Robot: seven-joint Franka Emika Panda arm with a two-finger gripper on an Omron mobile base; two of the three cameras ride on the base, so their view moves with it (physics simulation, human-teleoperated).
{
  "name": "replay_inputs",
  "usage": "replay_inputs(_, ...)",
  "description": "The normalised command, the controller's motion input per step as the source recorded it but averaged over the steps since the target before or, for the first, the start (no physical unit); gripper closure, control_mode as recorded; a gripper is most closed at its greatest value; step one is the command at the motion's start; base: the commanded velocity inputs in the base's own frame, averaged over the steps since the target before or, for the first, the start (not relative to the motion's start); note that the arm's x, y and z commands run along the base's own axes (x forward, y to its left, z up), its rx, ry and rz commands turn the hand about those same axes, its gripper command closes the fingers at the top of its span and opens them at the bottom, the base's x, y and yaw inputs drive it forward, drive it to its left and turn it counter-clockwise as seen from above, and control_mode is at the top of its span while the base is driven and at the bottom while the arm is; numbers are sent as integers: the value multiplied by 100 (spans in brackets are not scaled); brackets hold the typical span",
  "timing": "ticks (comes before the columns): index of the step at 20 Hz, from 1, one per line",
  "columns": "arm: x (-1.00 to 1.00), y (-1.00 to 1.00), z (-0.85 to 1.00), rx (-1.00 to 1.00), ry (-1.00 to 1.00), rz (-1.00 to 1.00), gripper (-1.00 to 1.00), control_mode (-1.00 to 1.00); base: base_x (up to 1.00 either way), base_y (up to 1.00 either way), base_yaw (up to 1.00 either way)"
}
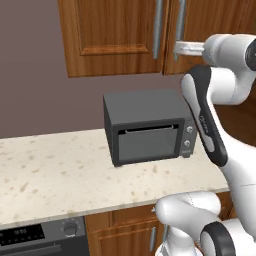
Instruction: The dining table condiment station is running low on mayonnaise. Refill the condiment station by opening the cabinet and taking the mayonnaise from the cabinet and placing it on the dining table.
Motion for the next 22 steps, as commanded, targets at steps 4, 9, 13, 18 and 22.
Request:
replay_inputs(4,-83,-15,-28,4,0,1,100,-100,0,0,0)
replay_inputs(9,-6,-1,-9,0,2,0,100,-100,0,0,0)
replay_inputs(13,16,82,0,-13,12,0,-100,-100,0,0,0)
replay_inputs(18,43,82,1,-17,22,0,-100,-100,0,0,0)
replay_inputs(22,38,33,0,-30,7,-1,-100,-100,0,0,0)
